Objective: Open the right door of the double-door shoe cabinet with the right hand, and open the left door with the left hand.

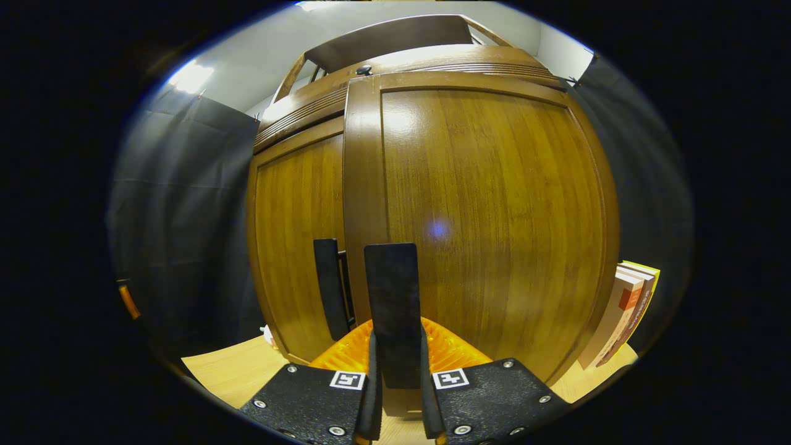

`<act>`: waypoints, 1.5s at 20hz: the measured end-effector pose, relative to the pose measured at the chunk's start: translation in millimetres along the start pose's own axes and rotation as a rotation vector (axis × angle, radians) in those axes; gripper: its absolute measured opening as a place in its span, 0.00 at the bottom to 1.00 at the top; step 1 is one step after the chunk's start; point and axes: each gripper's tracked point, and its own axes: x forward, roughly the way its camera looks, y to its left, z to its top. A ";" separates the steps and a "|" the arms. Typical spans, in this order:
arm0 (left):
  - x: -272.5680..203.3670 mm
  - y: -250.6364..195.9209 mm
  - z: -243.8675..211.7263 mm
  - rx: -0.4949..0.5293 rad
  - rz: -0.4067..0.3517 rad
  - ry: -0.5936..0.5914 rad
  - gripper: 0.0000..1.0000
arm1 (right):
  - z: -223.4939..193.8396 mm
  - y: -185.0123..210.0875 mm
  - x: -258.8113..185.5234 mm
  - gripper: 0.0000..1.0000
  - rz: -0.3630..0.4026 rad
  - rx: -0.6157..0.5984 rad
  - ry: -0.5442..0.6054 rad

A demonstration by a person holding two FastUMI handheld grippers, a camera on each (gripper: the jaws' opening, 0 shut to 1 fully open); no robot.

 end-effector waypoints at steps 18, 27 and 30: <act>-12.9 -83.9 -0.1 -0.002 -0.173 0.004 0.94 | 7.8 -67.1 -154.4 0.29 -0.086 0.003 0.022; -18.6 -114.3 -4.1 -0.022 -0.247 0.024 0.94 | -1.5 -157.5 -209.6 0.11 -0.302 0.019 0.045; -17.8 -121.0 -3.3 -0.019 -0.262 0.018 0.94 | -3.8 -185.0 -216.7 0.02 -0.344 0.015 0.043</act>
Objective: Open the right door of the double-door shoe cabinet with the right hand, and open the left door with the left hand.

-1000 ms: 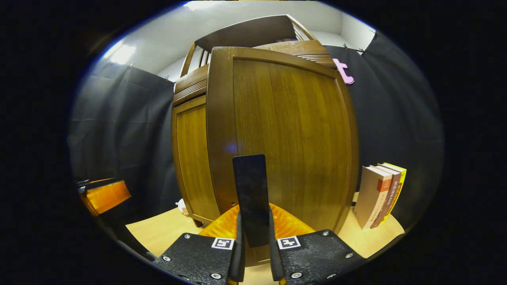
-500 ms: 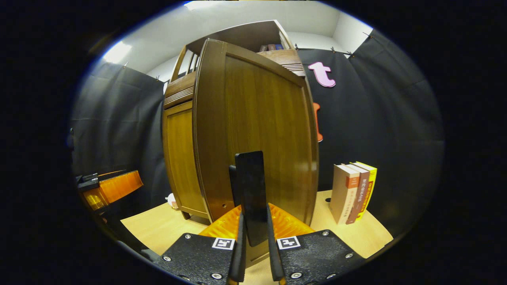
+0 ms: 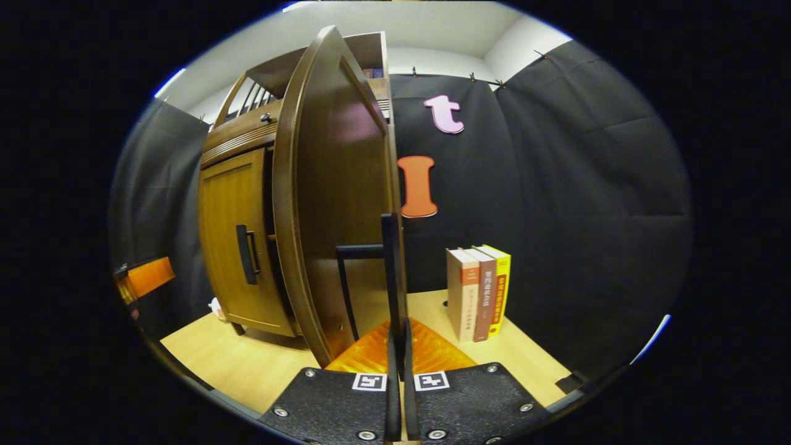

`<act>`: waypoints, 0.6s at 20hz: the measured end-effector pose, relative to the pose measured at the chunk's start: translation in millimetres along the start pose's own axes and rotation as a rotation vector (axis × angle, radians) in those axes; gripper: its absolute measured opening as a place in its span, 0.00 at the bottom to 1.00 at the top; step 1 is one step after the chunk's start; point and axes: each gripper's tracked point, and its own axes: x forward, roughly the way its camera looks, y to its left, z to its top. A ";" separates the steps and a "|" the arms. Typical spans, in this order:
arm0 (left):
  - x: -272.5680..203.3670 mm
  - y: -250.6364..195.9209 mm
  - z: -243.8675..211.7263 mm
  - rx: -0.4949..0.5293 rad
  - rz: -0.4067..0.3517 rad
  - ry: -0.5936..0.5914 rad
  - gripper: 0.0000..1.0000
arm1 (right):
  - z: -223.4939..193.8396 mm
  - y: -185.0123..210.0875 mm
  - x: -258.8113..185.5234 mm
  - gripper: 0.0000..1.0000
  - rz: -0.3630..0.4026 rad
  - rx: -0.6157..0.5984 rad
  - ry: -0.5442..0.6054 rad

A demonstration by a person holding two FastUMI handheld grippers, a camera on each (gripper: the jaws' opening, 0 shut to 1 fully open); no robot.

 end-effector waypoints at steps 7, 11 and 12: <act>6.7 -10.0 -2.4 -0.023 -0.016 0.013 0.96 | 2.2 -19.7 -3.9 0.00 0.086 -0.003 -0.006; 7.2 -4.0 -4.4 -0.016 0.006 0.009 0.96 | 2.2 -33.5 0.4 0.00 0.144 -0.003 -0.001; 7.7 -0.9 -5.2 -0.018 0.016 0.008 0.94 | 2.7 -35.6 1.8 0.00 0.156 -0.007 -0.002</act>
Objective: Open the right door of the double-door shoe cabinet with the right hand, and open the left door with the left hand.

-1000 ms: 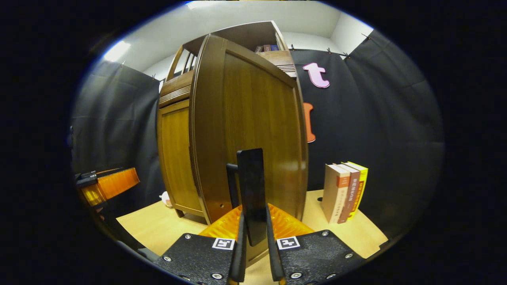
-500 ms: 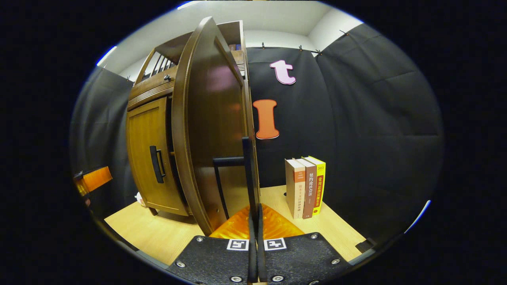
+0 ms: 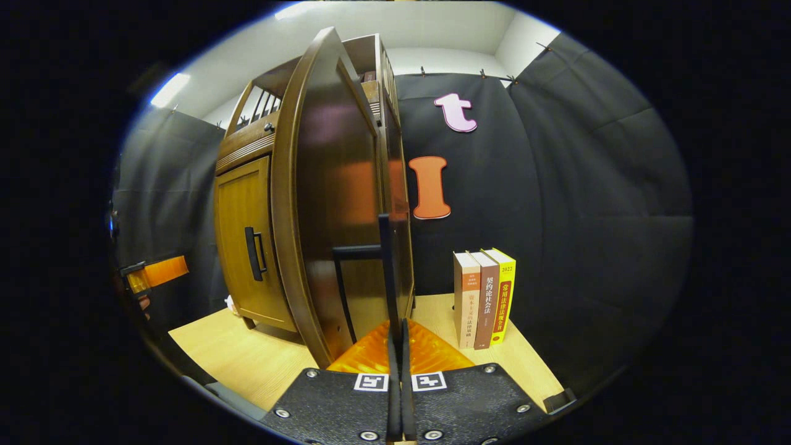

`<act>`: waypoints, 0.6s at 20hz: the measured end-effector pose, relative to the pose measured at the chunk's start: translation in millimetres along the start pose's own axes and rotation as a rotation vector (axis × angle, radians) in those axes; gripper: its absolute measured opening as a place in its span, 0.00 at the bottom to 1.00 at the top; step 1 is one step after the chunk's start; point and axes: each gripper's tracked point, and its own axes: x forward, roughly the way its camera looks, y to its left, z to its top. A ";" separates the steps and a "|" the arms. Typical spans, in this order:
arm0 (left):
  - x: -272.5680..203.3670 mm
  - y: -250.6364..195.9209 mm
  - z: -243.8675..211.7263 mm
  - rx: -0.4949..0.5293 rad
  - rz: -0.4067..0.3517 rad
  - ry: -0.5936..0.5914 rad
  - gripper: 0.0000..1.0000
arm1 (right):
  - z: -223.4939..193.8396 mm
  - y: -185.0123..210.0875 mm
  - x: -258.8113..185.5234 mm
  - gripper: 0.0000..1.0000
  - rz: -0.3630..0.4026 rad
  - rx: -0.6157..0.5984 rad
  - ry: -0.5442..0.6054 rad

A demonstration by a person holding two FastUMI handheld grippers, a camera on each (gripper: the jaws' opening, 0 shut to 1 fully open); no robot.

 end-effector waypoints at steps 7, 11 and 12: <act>1.9 21.2 -11.7 -0.025 0.069 0.011 0.97 | 0.6 -6.5 -11.2 0.07 0.069 0.023 -0.010; 7.9 31.2 -13.9 -0.033 0.091 0.019 0.96 | -4.9 -8.8 -35.4 0.10 0.031 0.065 -0.022; 11.0 33.3 -14.8 -0.036 0.094 0.023 0.96 | -10.4 -10.2 -42.3 0.10 0.017 0.059 -0.009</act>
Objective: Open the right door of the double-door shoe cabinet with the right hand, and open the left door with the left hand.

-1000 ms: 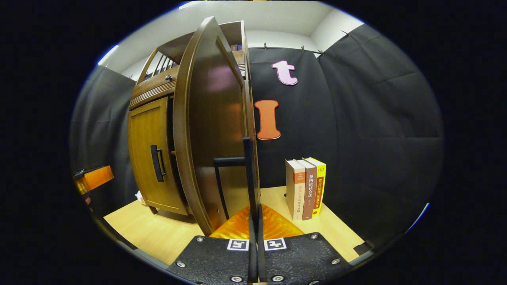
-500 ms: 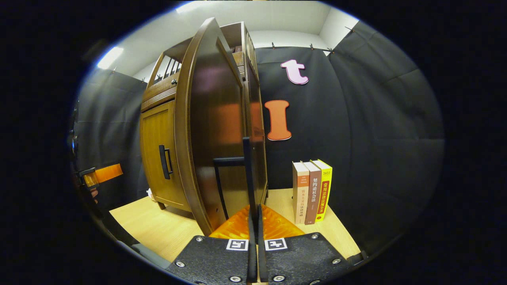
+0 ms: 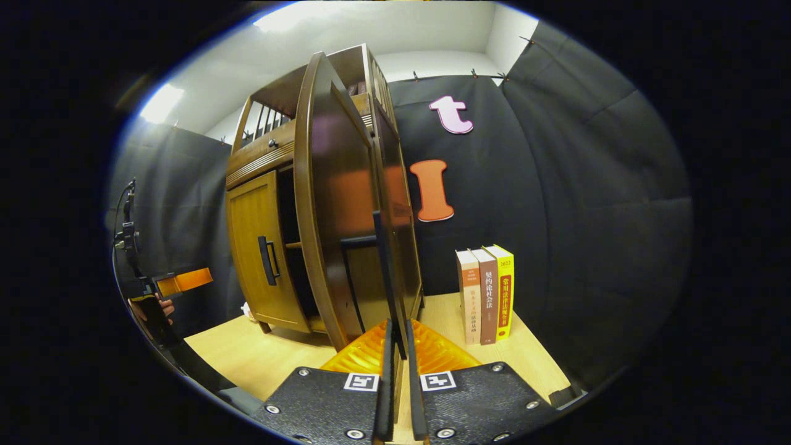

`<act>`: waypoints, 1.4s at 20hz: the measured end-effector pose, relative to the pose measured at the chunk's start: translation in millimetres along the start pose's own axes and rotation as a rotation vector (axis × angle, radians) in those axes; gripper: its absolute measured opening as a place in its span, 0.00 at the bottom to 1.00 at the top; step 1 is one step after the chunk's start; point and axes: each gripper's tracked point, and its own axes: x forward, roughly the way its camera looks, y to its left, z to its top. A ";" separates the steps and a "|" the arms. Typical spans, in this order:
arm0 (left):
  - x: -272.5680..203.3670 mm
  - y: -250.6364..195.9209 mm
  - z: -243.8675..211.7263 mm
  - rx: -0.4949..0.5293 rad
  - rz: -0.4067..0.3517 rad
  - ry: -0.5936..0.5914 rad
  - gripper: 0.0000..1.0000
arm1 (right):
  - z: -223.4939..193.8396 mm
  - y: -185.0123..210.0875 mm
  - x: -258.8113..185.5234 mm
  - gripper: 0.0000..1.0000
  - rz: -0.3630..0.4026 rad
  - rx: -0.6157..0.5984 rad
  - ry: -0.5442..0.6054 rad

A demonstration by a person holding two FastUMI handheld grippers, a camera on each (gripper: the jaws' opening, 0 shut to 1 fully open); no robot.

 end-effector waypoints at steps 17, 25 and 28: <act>92.2 45.6 33.7 0.047 0.028 -0.047 0.94 | 11.8 16.1 -45.1 0.78 -0.171 -0.047 -0.065; 121.4 11.5 35.1 -0.002 -0.079 -0.074 0.94 | 15.5 22.6 -41.7 0.92 -0.195 -0.022 -0.095; 147.9 17.3 33.3 0.046 -0.056 -0.050 0.94 | 20.5 16.6 -43.6 0.92 -0.220 -0.048 -0.104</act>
